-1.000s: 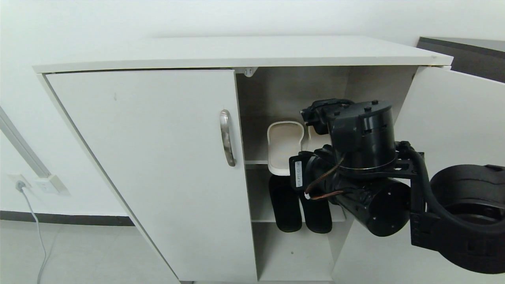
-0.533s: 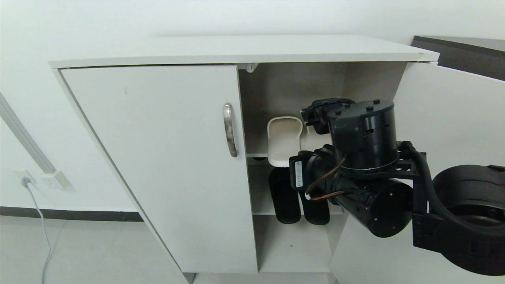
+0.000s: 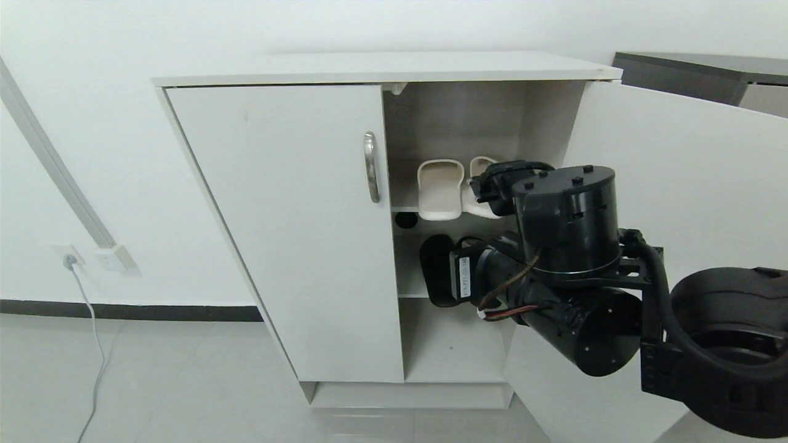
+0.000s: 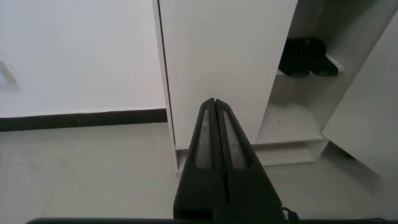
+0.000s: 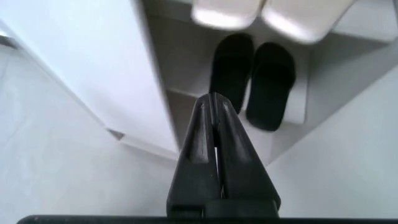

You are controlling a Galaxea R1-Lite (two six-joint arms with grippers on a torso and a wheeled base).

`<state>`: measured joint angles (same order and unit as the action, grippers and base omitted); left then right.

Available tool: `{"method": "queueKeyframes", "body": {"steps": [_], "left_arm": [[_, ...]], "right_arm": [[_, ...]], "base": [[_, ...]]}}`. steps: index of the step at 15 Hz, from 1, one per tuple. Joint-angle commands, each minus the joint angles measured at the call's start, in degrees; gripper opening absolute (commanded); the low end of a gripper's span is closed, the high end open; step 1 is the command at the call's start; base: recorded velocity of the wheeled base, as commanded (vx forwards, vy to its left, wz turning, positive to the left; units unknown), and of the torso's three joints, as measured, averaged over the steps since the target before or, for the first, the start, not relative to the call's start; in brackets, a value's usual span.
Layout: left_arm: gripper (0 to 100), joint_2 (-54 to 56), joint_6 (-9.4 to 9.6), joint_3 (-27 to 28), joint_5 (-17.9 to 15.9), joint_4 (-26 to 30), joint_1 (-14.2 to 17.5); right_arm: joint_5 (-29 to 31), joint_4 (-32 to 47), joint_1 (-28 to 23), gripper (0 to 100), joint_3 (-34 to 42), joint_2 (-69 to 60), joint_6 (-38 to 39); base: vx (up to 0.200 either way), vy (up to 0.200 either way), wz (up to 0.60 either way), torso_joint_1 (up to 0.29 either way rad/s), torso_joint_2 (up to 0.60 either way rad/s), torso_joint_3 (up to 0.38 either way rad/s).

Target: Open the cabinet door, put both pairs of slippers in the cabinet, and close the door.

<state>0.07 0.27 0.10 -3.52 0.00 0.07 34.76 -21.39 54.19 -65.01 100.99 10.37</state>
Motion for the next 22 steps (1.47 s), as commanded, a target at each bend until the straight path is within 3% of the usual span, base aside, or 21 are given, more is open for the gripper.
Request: {"method": "queueKeyframes", "body": {"steps": [1, 5, 11, 22], "left_arm": [[0, -0.07, 0.00, -0.01, 0.01, 0.00, 0.01], [0, -0.07, 0.00, -0.01, 0.10, 0.00, 0.01], [0, -0.07, 0.00, -0.10, 0.01, 0.00, 0.01], [0, -0.07, -0.27, -0.01, 0.18, 0.00, 0.01]], "right_arm": [[-2.68, -4.45, -0.05, 0, 3.40, 0.70, -0.27], [-7.60, -13.67, -0.40, 0, 11.66, 1.67, -0.35], [-9.44, -22.73, -2.86, 0, 19.84, 1.58, -0.62], [-10.41, -23.08, -3.56, 0, 21.33, 2.99, -1.76]], "base": [[-0.200, 0.000, 0.00, 0.002, 0.00, 0.002], [-0.200, 0.000, 0.00, 0.001, 0.00, 0.004], [0.000, 0.000, 0.00, 0.000, 0.00, 0.000], [0.000, 0.000, 0.00, 0.000, 0.00, 0.000]]}}
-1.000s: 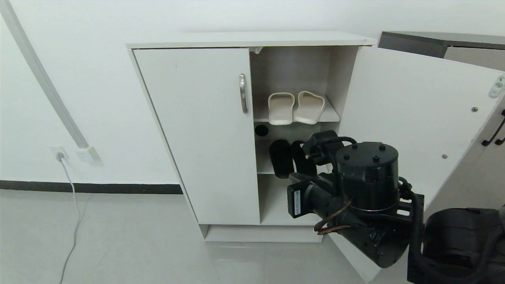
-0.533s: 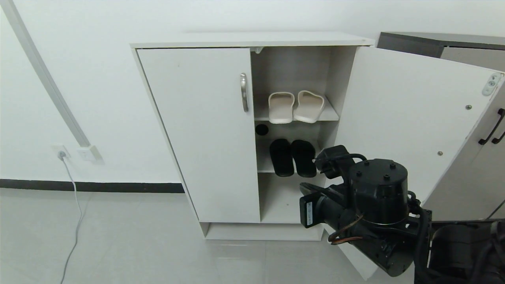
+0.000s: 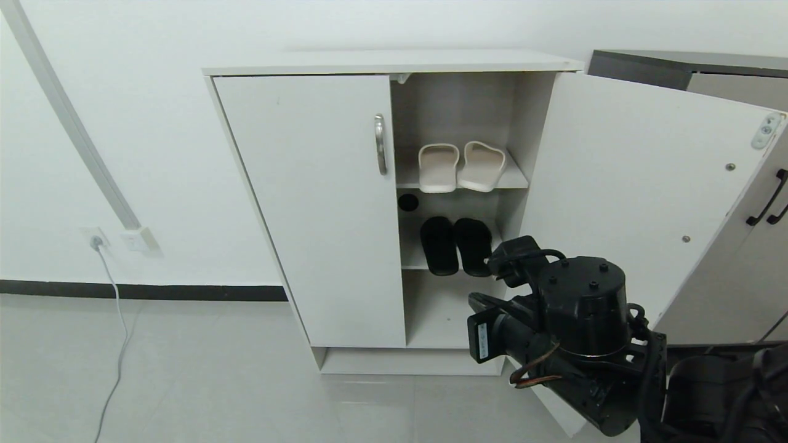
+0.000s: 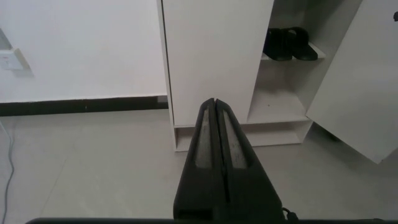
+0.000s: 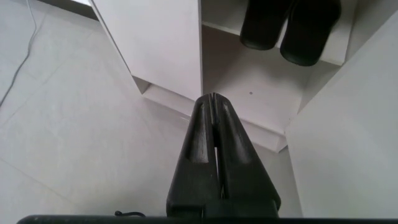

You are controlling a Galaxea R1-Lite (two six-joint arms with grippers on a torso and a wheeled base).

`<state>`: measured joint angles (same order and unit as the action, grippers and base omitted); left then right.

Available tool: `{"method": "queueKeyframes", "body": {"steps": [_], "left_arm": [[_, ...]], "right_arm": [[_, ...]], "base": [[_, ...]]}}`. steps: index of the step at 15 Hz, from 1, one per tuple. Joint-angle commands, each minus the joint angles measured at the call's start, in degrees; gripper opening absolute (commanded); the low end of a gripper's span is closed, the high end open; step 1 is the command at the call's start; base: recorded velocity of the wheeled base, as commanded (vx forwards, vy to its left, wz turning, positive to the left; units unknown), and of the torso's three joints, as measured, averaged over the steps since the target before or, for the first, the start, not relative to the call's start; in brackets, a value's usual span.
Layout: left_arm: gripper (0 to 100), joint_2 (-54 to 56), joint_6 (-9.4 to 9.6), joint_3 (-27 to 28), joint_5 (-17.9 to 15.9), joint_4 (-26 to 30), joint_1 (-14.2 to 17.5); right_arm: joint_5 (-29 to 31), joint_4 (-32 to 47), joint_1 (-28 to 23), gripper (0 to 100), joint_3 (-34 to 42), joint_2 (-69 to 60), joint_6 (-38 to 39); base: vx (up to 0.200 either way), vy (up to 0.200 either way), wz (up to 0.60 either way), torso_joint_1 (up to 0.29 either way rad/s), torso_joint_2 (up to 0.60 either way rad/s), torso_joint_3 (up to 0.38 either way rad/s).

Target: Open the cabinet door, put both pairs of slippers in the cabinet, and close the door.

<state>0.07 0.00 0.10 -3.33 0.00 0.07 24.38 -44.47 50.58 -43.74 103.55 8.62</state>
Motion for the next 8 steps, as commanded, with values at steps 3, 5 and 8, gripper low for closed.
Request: {"method": "queueKeyframes", "body": {"steps": [3, 5, 8], "left_arm": [[0, -0.07, 0.09, -0.01, -0.01, 0.00, 0.01], [0, -0.07, 0.09, -0.01, -0.01, 0.00, 0.01], [0, -0.07, 0.09, -0.01, -0.01, 0.00, 0.01]], "right_arm": [[0.05, 0.00, 0.05, 0, 0.06, 0.43, -0.01], [-0.21, -0.53, 0.05, 0, 1.02, 0.34, -0.01], [-0.04, -0.97, 0.05, 0, 1.11, 0.43, -0.09]], "base": [[0.000, 0.000, 0.00, 0.000, 0.00, 0.000], [0.000, 0.000, 0.00, 0.000, 0.00, 0.000], [0.000, 0.000, 0.00, 0.000, -0.10, -0.098]]}}
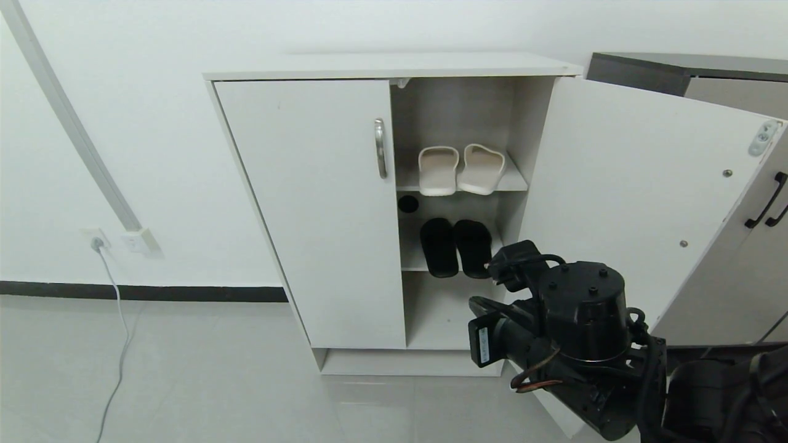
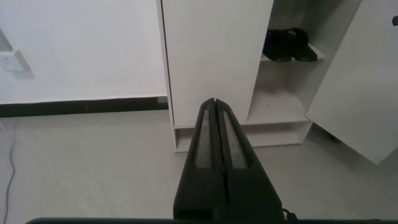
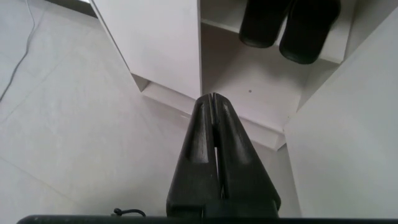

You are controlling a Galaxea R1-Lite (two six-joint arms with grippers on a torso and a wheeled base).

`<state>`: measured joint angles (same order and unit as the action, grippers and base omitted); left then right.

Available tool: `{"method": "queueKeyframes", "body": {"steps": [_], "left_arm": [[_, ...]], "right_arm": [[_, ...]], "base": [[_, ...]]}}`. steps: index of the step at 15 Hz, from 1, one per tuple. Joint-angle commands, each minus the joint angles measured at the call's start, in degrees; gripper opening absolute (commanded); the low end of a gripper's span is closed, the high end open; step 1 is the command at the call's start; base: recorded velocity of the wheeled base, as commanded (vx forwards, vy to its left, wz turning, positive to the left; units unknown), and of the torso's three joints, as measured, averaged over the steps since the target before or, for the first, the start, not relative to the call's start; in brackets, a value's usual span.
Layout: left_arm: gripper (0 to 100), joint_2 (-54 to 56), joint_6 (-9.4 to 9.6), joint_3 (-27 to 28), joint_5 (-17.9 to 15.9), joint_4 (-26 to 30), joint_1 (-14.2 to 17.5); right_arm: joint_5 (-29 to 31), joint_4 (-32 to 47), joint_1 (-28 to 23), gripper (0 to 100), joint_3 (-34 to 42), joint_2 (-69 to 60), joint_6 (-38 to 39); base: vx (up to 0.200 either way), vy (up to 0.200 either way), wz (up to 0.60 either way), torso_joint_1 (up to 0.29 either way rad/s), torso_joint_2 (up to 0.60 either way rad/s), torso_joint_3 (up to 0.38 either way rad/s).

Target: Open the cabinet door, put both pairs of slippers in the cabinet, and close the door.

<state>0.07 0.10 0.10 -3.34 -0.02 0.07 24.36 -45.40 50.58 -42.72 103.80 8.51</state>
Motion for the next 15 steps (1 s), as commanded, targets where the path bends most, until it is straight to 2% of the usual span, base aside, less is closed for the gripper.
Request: {"method": "queueKeyframes", "body": {"steps": [1, 7, 15], "left_arm": [[0, -0.07, -0.01, -0.01, 0.00, 0.02, 0.01], [0, -0.07, -0.01, -0.01, 0.00, 0.02, 0.01], [0, -0.07, -0.01, -0.01, 0.00, 0.02, 0.01]], "right_arm": [[-0.01, -0.04, 0.05, 0, 0.09, 0.17, 0.02], [-0.01, -0.13, 0.05, 0, 0.09, 0.17, 0.02], [0.08, -0.04, 0.13, 0, 0.18, 0.26, 0.02]], "base": [[0.000, 0.000, 0.00, -0.002, -0.18, -0.320], [0.000, 0.000, 0.00, 0.041, -0.44, -0.363], [0.000, 0.000, 0.00, 0.135, -0.47, -0.331]]}}
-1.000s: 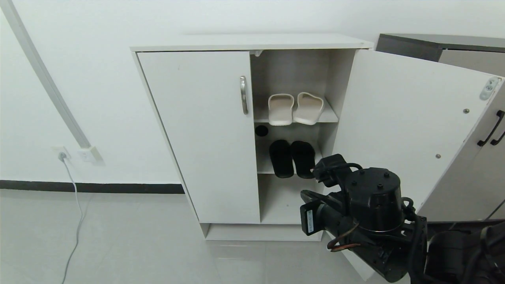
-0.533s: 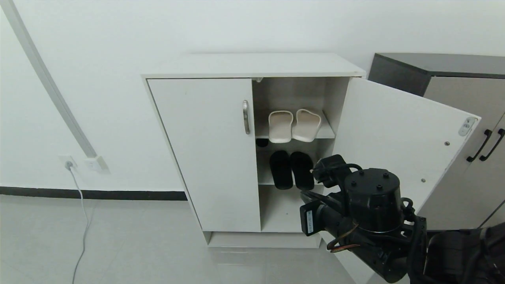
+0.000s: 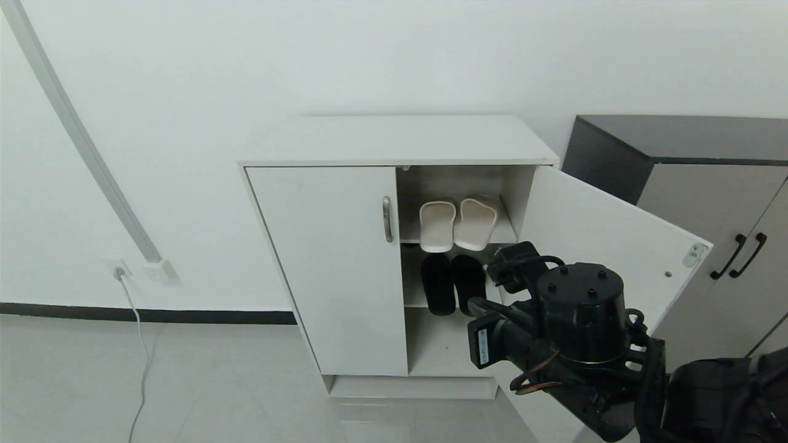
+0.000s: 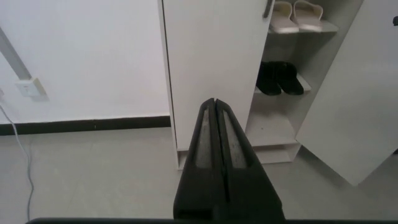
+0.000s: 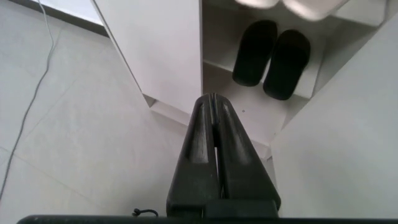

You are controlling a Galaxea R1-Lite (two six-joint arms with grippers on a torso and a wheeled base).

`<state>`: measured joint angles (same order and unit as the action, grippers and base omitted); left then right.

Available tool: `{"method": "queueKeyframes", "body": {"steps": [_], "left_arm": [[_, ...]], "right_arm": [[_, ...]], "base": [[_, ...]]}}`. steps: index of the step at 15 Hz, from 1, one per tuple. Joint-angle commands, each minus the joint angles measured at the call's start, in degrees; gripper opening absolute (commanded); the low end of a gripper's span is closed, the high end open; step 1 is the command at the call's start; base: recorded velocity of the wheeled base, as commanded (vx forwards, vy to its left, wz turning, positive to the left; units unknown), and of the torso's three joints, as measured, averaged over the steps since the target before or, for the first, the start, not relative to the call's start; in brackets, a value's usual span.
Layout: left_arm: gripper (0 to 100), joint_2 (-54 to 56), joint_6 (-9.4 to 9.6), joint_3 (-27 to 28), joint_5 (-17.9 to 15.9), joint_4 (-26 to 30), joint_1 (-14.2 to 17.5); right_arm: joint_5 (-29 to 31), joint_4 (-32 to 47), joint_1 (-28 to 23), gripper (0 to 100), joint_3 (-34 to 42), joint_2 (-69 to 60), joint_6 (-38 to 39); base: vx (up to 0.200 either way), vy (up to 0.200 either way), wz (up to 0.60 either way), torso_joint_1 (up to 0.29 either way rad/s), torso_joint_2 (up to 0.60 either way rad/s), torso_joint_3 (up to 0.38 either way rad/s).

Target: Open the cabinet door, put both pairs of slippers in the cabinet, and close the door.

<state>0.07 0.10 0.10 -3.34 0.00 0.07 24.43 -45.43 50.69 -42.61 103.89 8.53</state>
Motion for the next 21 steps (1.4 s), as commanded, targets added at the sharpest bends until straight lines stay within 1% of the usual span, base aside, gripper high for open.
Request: {"method": "queueKeyframes", "body": {"steps": [1, 9, 18, 21], "left_arm": [[0, -0.07, -0.01, -0.01, 0.00, 0.00, 0.01], [0, -0.07, -0.01, -0.01, 0.00, 0.00, 0.01], [0, -0.07, -0.01, -0.01, 0.00, 0.00, 0.01], [0, -0.07, -0.01, -0.01, 0.00, 0.00, 0.01]], "right_arm": [[0.00, -0.01, 0.02, 0, 0.07, 0.17, -0.01], [0.00, -0.09, 0.02, 0, 0.42, 0.09, -0.45], [0.00, -0.18, 0.02, 0, 0.95, 0.00, -0.71], [0.00, -0.18, 0.38, 0, 1.39, -0.09, -1.94]], "base": [[0.000, 0.000, 0.00, 0.168, -0.49, -0.320], [0.000, 0.000, 0.00, 0.196, -0.51, -0.312], [0.000, 0.000, 0.00, 0.249, -0.57, -0.322], [0.000, 0.000, 0.00, 0.124, -0.28, -0.155]]}}
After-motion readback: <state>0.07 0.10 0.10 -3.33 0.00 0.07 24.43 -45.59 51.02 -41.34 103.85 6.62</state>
